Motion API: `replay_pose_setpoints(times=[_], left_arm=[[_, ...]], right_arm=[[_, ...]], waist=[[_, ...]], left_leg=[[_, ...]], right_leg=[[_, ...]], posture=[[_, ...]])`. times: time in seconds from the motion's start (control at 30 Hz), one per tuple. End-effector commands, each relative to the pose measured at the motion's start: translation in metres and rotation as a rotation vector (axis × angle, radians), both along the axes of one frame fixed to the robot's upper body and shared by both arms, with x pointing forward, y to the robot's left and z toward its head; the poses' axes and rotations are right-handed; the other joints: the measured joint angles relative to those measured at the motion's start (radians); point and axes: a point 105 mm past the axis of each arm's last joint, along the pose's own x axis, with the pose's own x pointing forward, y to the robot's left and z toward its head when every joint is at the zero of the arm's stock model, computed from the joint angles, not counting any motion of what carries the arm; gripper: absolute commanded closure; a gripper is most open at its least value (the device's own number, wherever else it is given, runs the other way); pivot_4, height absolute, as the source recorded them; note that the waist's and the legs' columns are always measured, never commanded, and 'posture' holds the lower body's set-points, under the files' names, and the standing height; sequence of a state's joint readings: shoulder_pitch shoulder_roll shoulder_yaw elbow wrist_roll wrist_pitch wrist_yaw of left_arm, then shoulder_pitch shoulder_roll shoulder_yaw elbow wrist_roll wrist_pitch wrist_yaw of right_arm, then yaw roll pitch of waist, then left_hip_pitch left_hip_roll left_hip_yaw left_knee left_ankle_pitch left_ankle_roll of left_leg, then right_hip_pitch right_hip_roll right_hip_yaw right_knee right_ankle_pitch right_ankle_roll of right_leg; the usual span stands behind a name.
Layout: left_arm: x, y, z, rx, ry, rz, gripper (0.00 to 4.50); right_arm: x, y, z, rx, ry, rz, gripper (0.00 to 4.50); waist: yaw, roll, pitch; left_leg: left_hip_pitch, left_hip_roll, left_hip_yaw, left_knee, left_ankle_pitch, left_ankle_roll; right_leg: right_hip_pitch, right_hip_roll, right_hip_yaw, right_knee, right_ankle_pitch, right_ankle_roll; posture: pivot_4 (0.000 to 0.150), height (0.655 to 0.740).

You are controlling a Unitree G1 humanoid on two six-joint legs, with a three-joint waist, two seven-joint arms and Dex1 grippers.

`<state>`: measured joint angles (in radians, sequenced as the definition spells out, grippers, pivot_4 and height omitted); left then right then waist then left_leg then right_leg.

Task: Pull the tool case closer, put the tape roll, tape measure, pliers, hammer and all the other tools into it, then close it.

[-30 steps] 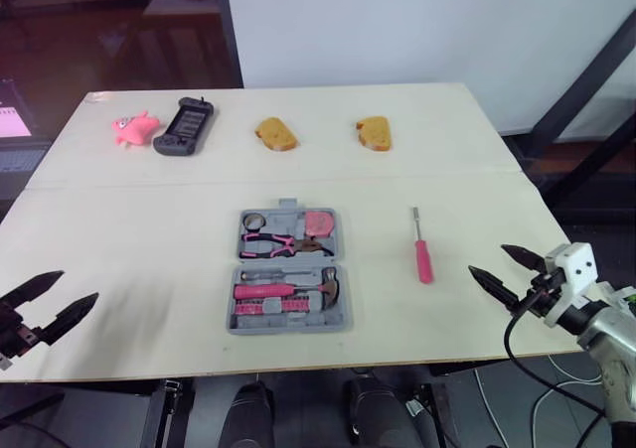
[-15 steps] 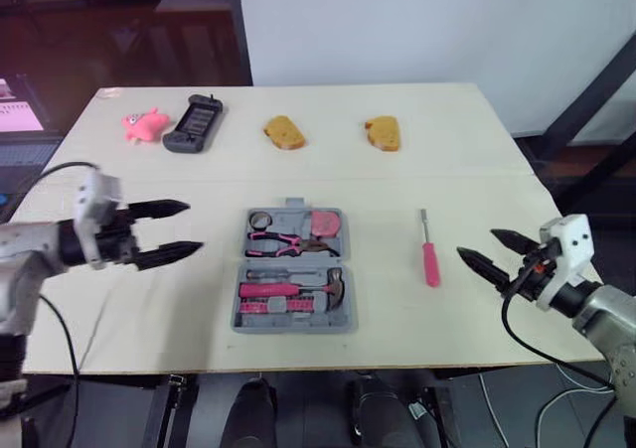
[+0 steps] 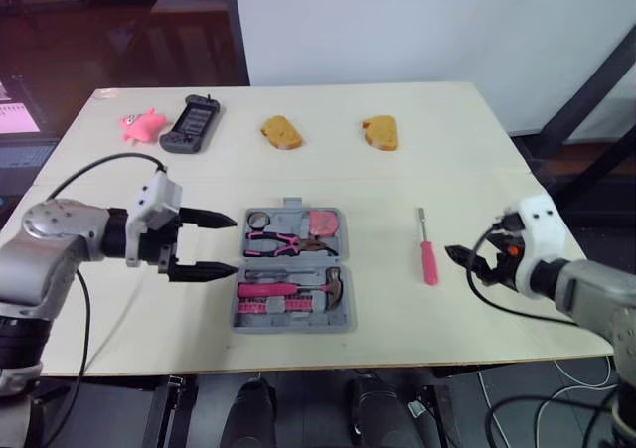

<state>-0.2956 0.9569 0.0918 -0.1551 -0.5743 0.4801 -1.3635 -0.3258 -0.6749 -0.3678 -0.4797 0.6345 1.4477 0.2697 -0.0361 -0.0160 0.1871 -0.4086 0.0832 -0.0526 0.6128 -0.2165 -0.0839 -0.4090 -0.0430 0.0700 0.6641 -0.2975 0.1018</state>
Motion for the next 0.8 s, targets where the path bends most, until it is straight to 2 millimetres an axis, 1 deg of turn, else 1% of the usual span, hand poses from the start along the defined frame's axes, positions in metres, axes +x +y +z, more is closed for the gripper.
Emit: replay_pose_setpoints(times=[0.03,0.1,0.2,0.37,0.53,0.67,0.7,0.77,0.8], left_arm=[[-0.008,0.000,0.013,-0.007,-0.066,0.040,0.00],[-0.013,-0.001,0.012,-0.008,-0.071,0.055,0.00],[-0.021,-0.006,0.016,-0.051,-0.084,0.092,0.00],[-0.030,-0.005,0.015,-0.051,-0.104,0.152,0.00],[-0.034,-0.007,0.013,-0.062,-0.112,0.185,0.00],[-0.037,-0.007,0.011,-0.058,-0.118,0.202,0.00],[-0.037,-0.007,0.011,-0.059,-0.120,0.206,0.00],[-0.037,-0.006,0.011,-0.049,-0.123,0.209,0.00],[-0.037,-0.006,0.010,-0.042,-0.125,0.209,0.00]], right_arm=[[0.015,0.002,-0.005,0.008,0.089,-0.048,0.11],[0.022,0.005,-0.008,0.007,0.125,-0.058,0.11],[0.035,0.006,-0.020,-0.011,0.177,-0.093,0.11],[0.053,0.006,-0.037,-0.030,0.219,-0.120,0.11],[0.067,0.009,-0.054,-0.026,0.242,-0.121,0.11],[0.075,0.016,-0.065,-0.013,0.261,-0.111,0.11],[0.076,0.019,-0.067,-0.007,0.257,-0.102,0.37],[0.076,0.022,-0.069,-0.011,0.268,-0.087,1.07],[0.076,0.022,-0.069,-0.011,0.271,-0.087,1.57]], waist=[[-0.002,0.000,0.000],[-0.001,0.000,0.001],[-0.005,0.000,0.001],[-0.010,0.000,0.001],[-0.010,0.001,0.001],[-0.010,0.001,0.002],[-0.010,0.001,0.001],[-0.010,0.001,0.001],[-0.010,0.001,0.001]], left_leg=[[0.000,0.000,0.000,0.000,0.000,0.000],[-0.001,0.000,0.000,0.000,0.000,0.000],[-0.001,0.000,0.000,0.000,0.000,0.000],[-0.001,0.000,0.000,0.000,0.000,0.000],[-0.001,0.000,0.000,0.000,0.000,0.000],[-0.001,0.000,0.000,0.000,0.000,0.000],[-0.001,0.000,0.000,0.000,0.000,0.000],[-0.001,0.000,0.000,0.000,0.000,0.000],[-0.001,0.000,0.000,0.000,0.000,0.000]], right_leg=[[0.000,0.000,0.000,0.000,0.000,0.000],[-0.001,0.000,0.000,0.000,0.000,0.000],[0.000,0.000,0.000,0.000,0.000,0.001],[-0.001,0.000,0.000,0.000,0.000,0.001],[-0.001,0.000,0.000,0.000,0.001,0.003],[-0.001,0.000,0.000,0.000,0.001,0.004],[-0.001,0.000,0.000,0.000,0.002,0.004],[-0.001,0.000,0.000,0.000,0.002,0.004],[-0.001,0.000,0.000,0.000,0.002,0.004]], posture=[[0.150,0.7400],[0.150,0.7400],[0.150,0.7400],[0.150,0.7400],[0.150,0.7400],[0.150,0.7400],[0.150,0.7400],[0.150,0.7400],[0.150,0.7400]])
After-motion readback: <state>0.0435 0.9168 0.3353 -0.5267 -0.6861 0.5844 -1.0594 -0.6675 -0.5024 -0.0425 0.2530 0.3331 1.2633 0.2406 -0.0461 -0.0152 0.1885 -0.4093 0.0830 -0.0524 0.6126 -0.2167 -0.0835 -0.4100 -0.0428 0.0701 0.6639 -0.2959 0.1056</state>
